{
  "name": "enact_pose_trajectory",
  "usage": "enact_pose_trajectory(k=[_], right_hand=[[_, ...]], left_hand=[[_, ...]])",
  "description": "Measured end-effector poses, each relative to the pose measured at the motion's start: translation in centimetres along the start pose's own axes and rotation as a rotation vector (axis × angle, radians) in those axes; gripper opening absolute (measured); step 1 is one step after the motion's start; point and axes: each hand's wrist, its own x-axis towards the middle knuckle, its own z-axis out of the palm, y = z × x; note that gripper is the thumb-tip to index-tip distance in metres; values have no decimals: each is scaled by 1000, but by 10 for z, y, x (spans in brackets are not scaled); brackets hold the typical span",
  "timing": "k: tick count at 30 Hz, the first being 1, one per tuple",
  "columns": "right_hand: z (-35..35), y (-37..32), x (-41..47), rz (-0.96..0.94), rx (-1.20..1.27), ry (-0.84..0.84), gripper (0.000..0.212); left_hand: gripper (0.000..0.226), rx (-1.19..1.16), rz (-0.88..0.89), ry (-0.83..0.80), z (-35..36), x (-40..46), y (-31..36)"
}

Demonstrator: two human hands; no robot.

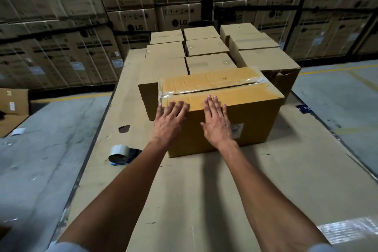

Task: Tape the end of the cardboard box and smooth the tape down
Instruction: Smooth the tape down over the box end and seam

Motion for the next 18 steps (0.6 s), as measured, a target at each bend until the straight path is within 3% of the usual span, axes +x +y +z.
enact_pose_trajectory(k=[9, 14, 18], right_hand=[[-12, -17, -7, 13, 60, -36, 84], [8, -56, -32, -169, 179, 136, 79], [33, -108, -48, -318, 194, 162, 68]], left_hand=[[67, -47, -29, -51, -9, -8, -2], [74, -80, -17, 121, 14, -61, -40], [82, -125, -108, 53, 39, -105, -83]])
